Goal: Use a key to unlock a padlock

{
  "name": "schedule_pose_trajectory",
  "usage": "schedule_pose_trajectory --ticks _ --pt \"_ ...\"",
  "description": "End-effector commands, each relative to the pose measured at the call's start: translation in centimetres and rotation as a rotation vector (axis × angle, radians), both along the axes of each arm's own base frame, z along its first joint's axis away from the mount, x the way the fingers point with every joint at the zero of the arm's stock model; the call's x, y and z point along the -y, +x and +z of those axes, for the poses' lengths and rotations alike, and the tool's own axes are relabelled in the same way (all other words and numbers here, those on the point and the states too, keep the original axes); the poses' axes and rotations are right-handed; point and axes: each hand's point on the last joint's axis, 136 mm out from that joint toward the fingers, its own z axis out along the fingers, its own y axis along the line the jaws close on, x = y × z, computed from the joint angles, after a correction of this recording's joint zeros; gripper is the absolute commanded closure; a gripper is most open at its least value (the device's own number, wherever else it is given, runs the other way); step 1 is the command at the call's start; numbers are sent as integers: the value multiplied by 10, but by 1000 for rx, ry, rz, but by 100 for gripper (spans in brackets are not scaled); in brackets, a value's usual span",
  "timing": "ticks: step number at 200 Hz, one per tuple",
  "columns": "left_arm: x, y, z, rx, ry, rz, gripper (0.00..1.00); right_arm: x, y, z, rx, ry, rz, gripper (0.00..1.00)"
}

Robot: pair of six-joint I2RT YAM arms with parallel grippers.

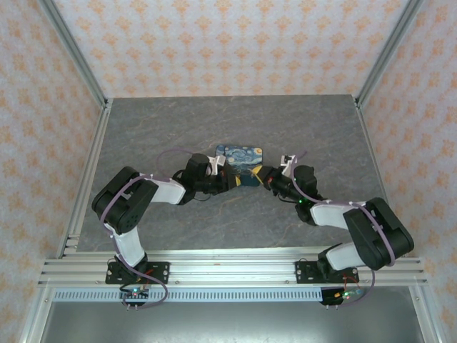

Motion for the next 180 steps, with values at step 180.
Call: schedule_pose_trajectory --ticks 180 --pt "13 20 86 36 -265 20 100 2 -3 -15 -54 46 -135 100"
